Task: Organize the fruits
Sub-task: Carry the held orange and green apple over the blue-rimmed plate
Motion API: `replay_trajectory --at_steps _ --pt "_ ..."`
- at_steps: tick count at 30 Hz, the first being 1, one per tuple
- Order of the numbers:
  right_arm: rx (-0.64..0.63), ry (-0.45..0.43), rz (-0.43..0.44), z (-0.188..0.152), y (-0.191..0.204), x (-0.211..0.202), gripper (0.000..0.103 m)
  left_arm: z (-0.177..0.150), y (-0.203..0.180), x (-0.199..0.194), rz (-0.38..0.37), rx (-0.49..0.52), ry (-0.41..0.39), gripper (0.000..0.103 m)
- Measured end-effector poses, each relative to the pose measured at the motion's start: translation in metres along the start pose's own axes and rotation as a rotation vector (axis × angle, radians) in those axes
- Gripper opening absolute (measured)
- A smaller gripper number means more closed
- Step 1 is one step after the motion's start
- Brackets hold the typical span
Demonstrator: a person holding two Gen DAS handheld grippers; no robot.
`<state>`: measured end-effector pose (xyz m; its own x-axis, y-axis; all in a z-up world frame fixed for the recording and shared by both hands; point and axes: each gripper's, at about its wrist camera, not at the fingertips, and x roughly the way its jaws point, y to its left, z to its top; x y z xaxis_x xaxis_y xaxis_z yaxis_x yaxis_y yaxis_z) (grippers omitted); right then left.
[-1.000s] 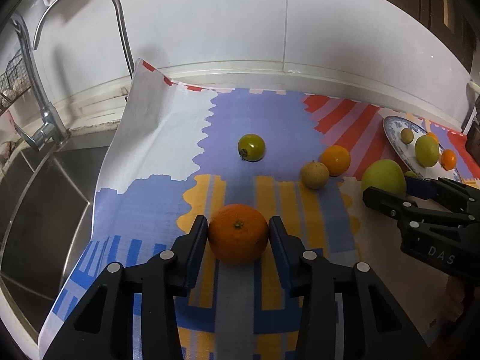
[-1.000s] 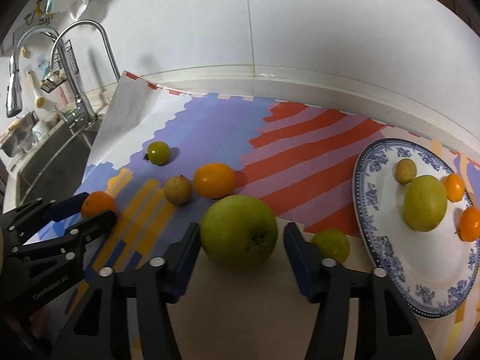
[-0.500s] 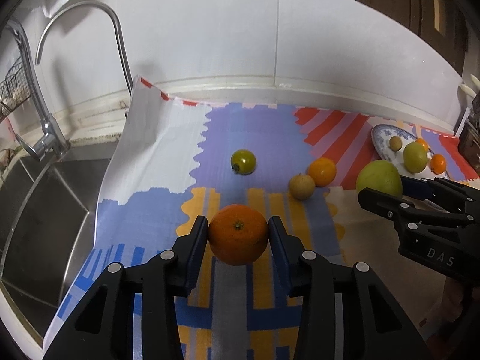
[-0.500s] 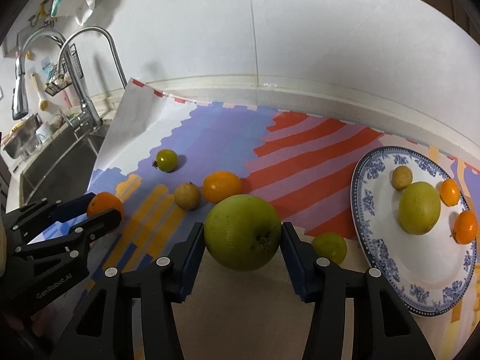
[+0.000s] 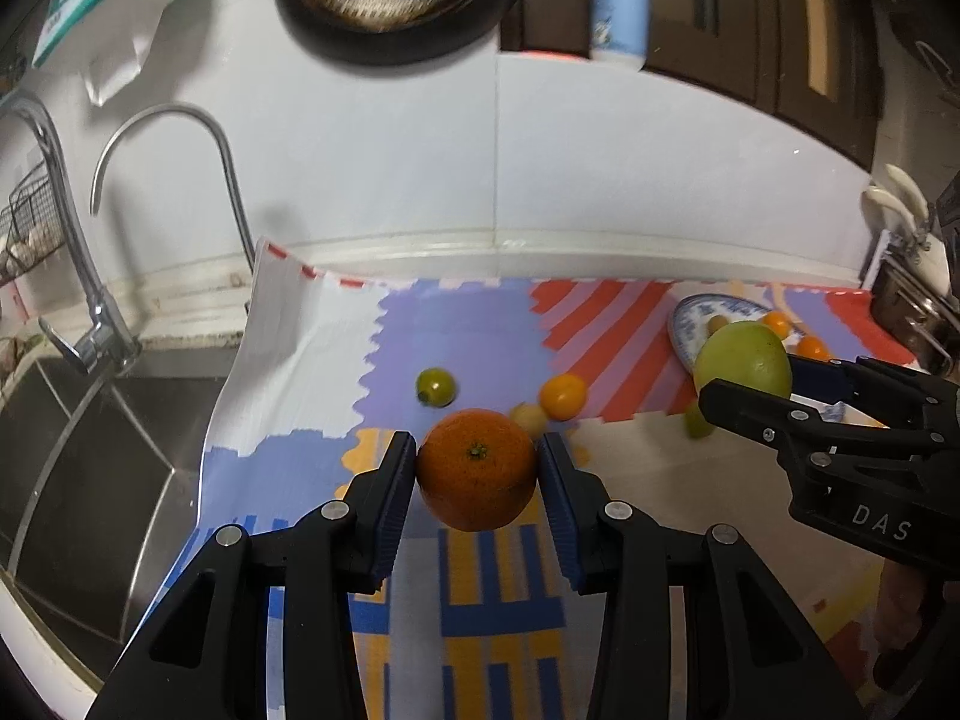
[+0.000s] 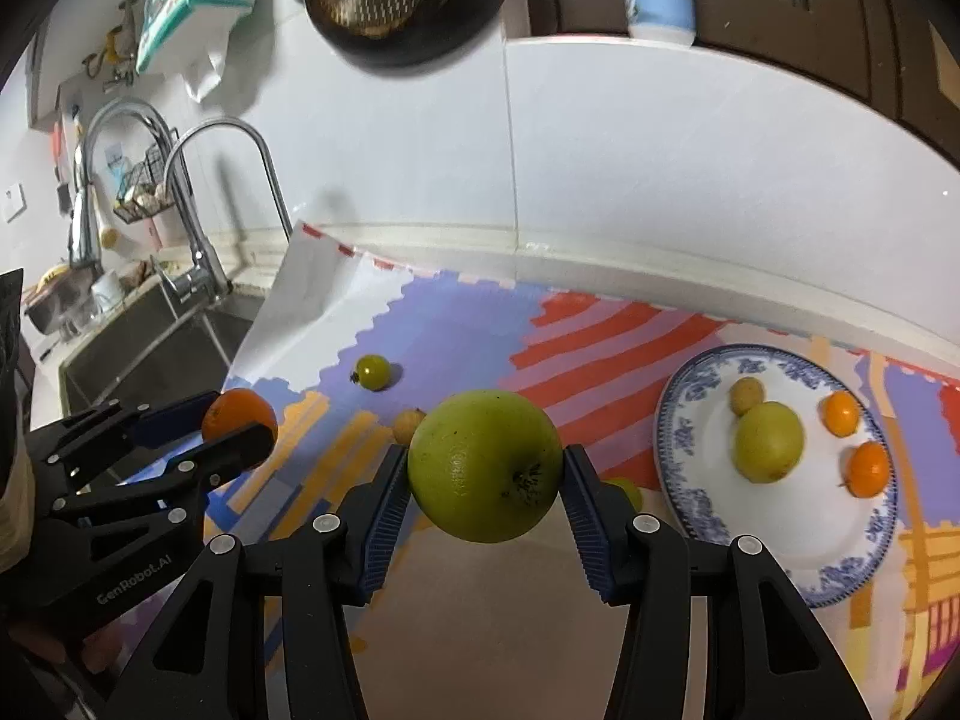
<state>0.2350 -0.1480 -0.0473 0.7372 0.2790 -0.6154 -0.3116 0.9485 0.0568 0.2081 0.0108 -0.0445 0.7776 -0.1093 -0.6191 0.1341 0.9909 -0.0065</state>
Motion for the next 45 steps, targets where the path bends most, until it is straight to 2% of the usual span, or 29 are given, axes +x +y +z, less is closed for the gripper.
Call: replay_trajectory --at_steps 12,22,32,45 --pt "0.045 -0.079 -0.049 -0.007 -0.014 -0.055 0.051 0.009 -0.035 -0.035 -0.066 0.061 -0.072 0.041" --pt "0.097 -0.099 -0.093 -0.014 -0.045 -0.082 0.052 0.026 -0.074 -0.042 -0.131 0.103 -0.121 0.041" --pt "0.112 -0.104 -0.133 -0.013 -0.083 -0.09 0.051 0.044 -0.114 -0.035 -0.165 0.152 -0.157 0.041" --pt "0.113 -0.107 -0.157 0.006 -0.133 -0.074 0.051 0.07 -0.156 0.001 -0.188 0.209 -0.152 0.041"
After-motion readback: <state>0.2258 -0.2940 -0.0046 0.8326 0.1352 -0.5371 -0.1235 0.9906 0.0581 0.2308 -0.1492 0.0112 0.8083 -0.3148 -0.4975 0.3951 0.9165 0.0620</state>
